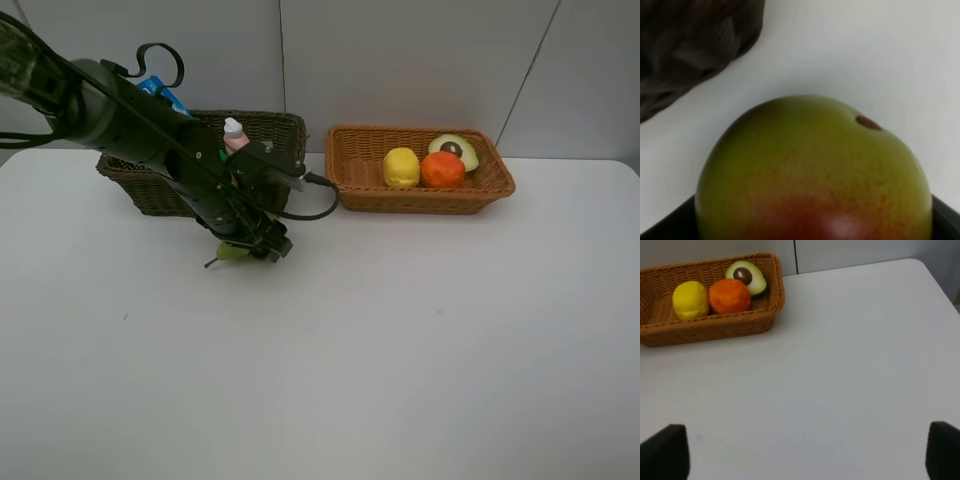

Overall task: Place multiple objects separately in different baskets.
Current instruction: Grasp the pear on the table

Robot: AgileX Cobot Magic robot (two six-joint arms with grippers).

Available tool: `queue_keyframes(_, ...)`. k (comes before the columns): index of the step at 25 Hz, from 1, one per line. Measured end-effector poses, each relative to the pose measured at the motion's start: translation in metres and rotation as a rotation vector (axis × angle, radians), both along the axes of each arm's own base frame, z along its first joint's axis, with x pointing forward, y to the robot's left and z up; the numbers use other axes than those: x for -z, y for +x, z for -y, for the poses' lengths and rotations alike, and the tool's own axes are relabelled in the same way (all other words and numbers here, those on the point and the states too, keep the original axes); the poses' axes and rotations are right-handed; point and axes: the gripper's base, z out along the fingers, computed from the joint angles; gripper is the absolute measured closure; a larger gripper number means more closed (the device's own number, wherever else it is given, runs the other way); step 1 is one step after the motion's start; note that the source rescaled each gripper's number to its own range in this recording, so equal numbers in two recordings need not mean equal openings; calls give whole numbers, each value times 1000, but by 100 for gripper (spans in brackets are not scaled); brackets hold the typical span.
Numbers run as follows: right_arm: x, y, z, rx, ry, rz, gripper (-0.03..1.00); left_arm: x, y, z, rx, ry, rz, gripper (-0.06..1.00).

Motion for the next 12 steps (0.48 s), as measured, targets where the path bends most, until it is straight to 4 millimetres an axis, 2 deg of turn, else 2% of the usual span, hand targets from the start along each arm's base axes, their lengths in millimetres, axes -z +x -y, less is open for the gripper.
queue_keyframes(6,0,0,0,0,0,0,-3,-2,-4,-1,-24,0,-51,3)
queue_keyframes(12,0,0,0,0,0,0,-3,-25,-12,7,-6,-22,-40,3)
